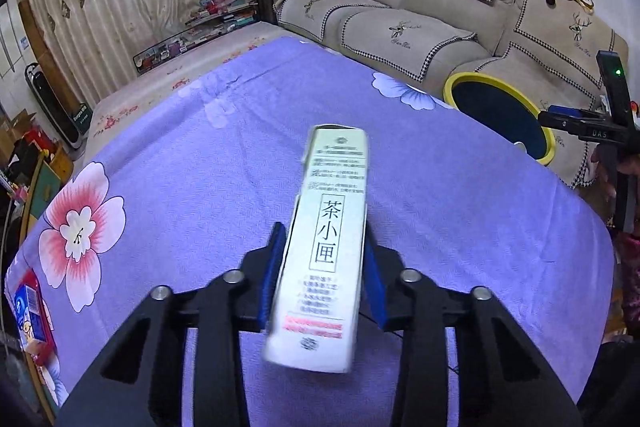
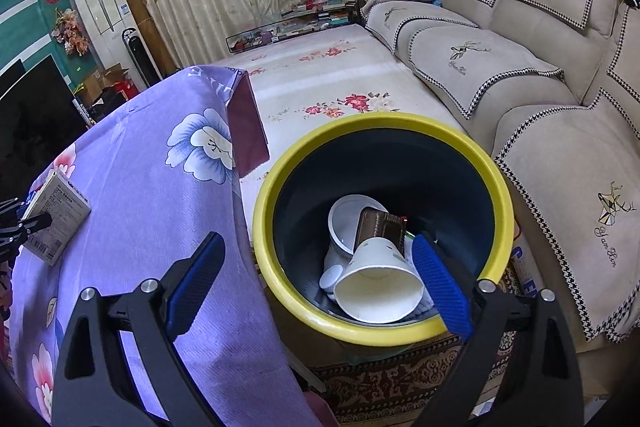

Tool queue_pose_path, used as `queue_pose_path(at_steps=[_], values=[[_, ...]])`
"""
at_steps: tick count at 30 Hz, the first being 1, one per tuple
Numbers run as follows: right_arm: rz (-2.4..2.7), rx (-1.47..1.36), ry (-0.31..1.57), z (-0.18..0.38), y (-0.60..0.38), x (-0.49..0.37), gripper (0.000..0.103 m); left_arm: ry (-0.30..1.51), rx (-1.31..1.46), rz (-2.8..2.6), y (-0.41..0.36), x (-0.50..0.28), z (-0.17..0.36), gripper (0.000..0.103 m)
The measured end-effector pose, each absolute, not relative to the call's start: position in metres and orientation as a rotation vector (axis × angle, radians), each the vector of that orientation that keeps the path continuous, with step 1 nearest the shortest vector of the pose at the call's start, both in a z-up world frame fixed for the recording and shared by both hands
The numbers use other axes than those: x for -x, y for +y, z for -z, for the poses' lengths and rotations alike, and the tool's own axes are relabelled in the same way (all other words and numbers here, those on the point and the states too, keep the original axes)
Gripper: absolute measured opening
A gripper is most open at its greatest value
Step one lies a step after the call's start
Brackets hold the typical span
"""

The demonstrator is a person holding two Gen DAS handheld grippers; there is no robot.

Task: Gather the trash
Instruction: 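Carry the tea box with the left gripper into the bin and release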

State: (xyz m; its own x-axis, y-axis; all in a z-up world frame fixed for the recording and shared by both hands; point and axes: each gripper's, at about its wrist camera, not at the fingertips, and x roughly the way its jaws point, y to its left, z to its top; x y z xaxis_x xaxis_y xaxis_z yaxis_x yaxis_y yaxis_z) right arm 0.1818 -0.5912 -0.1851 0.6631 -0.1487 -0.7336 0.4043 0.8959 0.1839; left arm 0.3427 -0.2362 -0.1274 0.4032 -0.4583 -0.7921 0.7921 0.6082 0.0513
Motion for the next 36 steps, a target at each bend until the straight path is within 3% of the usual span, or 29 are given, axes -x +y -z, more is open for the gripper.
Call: queue_pose_path(at_steps=[16, 26, 36], values=[[0.356, -0.325, 0.730, 0.166, -0.593, -0.131, 0.090, 0.773, -0.468, 0.860, -0.288, -0.302, 0.083, 0.031], [0.452, -0.310, 0.676, 0.151, -0.620, -0.075, 0.090, 0.742, -0.478, 1.056, -0.416, -0.267, 0.056, 0.031], [0.515, -0.356, 0.669, 0.159, -0.646, -0.034, 0.090, 0.812, -0.539, 1.112, -0.538, -0.259, 0.092, 0.031]])
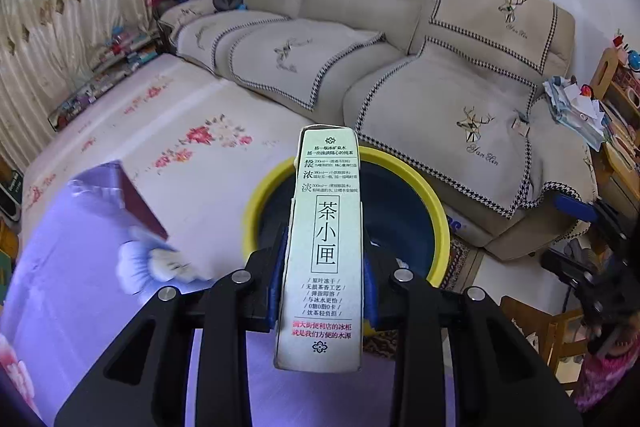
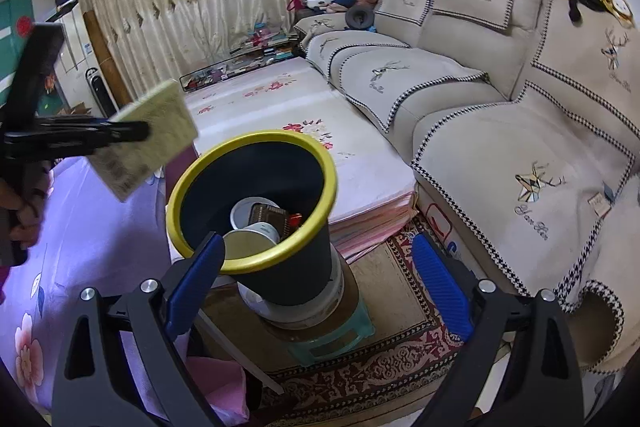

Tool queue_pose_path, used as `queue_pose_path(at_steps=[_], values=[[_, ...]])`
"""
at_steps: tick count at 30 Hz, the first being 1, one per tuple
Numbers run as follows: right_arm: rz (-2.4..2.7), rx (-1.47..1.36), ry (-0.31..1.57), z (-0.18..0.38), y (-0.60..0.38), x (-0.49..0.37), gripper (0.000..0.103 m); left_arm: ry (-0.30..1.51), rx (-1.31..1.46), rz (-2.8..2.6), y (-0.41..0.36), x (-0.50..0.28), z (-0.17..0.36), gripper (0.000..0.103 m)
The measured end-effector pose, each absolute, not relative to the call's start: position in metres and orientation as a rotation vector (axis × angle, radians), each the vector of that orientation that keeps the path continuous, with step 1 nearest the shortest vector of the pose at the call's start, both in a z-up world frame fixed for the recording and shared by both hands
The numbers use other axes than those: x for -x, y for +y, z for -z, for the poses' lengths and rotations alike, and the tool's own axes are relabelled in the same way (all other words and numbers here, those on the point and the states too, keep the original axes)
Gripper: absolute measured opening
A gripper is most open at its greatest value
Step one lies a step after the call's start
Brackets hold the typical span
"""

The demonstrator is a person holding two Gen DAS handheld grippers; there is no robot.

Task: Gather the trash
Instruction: 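Carry the tea box with the left gripper into the bin and release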

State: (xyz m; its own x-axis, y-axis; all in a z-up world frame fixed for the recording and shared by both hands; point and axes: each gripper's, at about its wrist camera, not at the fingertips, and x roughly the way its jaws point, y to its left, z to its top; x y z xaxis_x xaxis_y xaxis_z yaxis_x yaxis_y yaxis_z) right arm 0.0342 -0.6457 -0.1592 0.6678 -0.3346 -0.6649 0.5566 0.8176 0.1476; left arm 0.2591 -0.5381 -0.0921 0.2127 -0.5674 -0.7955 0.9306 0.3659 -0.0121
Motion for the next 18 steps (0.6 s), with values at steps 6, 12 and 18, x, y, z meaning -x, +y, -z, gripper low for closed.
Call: queue_pose_path(at_steps=[6, 12, 18], values=[[0.522, -0.374, 0.661, 0.161, -0.652, -0.027, 0.090, 0.853, -0.570, 1.093, -0.584, -0.268, 0.124, 0.031], [0.520, -0.375, 0.660, 0.159, -0.651, -0.027, 0.090, 0.877, -0.568, 1.044, -0.604, -0.282, 0.151, 0.070], [0.500, -0.367, 0.656, 0.155, -0.641, -0.029, 0.090, 0.875, -0.496, 1.004, -0.573, -0.289, 0.132, 0.082]])
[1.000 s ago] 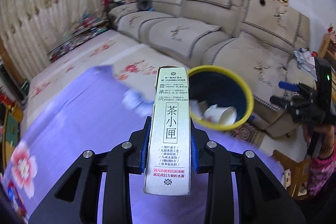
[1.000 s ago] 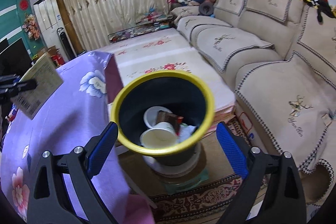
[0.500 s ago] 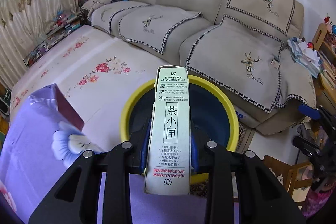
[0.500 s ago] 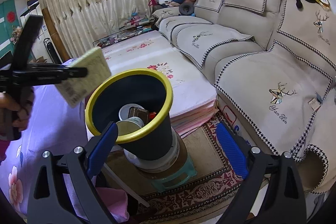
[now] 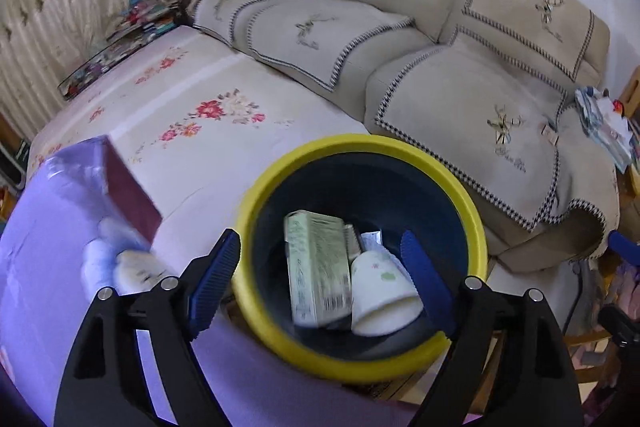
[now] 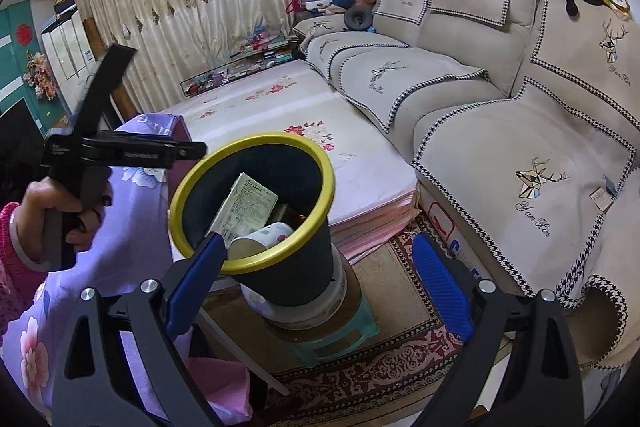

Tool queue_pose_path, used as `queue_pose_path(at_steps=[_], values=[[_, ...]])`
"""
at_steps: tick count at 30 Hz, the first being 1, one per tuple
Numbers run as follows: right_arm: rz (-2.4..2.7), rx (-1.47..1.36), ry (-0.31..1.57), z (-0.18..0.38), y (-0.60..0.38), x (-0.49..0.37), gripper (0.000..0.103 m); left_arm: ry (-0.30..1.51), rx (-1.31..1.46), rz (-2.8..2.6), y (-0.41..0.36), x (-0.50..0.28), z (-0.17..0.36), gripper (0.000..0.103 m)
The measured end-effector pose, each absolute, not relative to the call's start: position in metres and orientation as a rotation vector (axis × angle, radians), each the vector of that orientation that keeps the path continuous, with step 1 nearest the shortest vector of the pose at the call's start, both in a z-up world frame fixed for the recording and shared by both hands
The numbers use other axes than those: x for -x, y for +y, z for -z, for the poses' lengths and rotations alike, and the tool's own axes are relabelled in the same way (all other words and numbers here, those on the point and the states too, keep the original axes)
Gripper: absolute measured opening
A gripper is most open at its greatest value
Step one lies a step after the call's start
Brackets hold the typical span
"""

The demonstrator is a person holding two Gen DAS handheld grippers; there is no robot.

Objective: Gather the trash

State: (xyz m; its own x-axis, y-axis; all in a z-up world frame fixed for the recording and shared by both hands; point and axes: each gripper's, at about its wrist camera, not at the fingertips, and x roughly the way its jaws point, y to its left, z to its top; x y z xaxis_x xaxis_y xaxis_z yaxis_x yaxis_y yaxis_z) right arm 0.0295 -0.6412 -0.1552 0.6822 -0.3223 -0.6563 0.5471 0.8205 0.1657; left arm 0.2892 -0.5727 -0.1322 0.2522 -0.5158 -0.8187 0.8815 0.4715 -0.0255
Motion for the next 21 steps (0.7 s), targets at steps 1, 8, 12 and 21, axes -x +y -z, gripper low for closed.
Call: queue_pose_path(at_steps=[1, 8, 12, 21], values=[[0.493, -0.364, 0.655, 0.154, -0.638, -0.030, 0.090, 0.857, -0.476, 1.002, -0.562, -0.287, 0.123, 0.085], [0.411, -0.321, 0.663, 0.150, -0.605, -0.042, 0.090, 0.661, -0.311, 0.888, -0.440, -0.256, 0.044, 0.098], [0.352, -0.282, 0.670, 0.145, -0.580, -0.048, 0.091, 0.579, -0.242, 0.763, -0.363, -0.228, 0.026, 0.098], [0.295, -0.194, 0.617, 0.117, -0.532, -0.040, 0.093, 0.510, -0.147, 0.408, -0.193, -0.163, 0.022, 0.098]])
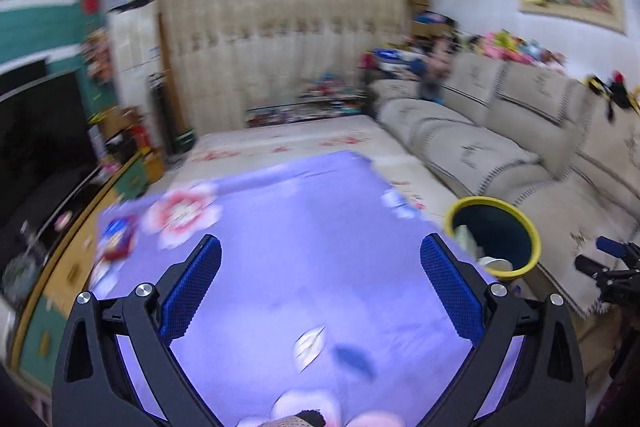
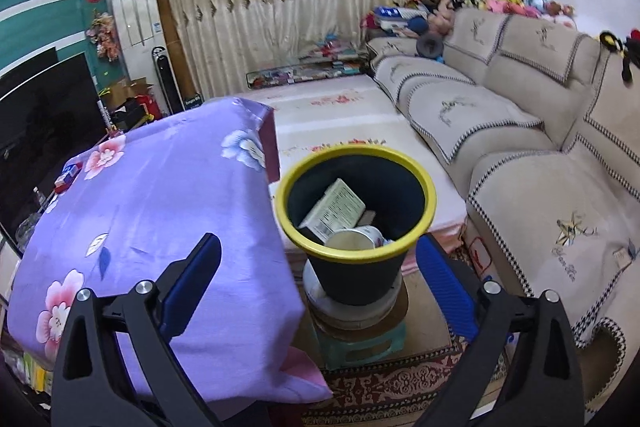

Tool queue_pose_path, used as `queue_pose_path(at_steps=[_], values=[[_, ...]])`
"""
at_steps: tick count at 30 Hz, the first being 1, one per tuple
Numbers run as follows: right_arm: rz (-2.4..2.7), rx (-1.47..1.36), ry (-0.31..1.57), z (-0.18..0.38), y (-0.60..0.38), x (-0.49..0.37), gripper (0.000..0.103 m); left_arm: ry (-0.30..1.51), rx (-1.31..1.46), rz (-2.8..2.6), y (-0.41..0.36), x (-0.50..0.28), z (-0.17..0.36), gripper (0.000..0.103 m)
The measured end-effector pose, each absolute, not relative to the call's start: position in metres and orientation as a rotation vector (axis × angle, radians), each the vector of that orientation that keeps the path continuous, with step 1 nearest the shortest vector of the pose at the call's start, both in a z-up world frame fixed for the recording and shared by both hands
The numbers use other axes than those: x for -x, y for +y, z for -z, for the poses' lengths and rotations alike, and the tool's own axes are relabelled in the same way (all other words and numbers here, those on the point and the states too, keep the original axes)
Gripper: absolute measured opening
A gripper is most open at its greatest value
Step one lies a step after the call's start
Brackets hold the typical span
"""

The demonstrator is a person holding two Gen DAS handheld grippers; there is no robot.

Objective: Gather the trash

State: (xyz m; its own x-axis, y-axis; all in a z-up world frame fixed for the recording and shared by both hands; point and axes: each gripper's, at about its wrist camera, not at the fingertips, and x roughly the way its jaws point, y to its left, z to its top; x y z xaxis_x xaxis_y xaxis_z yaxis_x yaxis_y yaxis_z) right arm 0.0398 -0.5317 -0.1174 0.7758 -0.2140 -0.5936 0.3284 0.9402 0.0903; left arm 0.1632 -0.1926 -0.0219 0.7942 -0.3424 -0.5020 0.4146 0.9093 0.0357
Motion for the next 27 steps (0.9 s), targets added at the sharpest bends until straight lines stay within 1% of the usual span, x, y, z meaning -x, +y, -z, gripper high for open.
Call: queue_pose_path(at_steps=[6, 11, 17, 27], values=[[0.255, -0.155, 0.574, 0.100, -0.506, -0.030, 0.096, 0.515, -0.060, 0.303, -0.117, -0.120, 0.027, 0.098], [0.220, -0.143, 0.544, 0.092, -0.489, -0.018, 0.096, 0.477, -0.020, 0.265, -0.078, -0.086, 0.024, 0.098], [0.214, -0.131, 0.522, 0.085, -0.474, -0.007, 0.096, 0.471, 0.005, 0.212, -0.063, -0.064, 0.025, 0.098], [0.235, -0.141, 0.504, 0.082, -0.474, 0.002, 0.096, 0.462, -0.051, 0.199, -0.076, -0.051, 0.024, 0.098]])
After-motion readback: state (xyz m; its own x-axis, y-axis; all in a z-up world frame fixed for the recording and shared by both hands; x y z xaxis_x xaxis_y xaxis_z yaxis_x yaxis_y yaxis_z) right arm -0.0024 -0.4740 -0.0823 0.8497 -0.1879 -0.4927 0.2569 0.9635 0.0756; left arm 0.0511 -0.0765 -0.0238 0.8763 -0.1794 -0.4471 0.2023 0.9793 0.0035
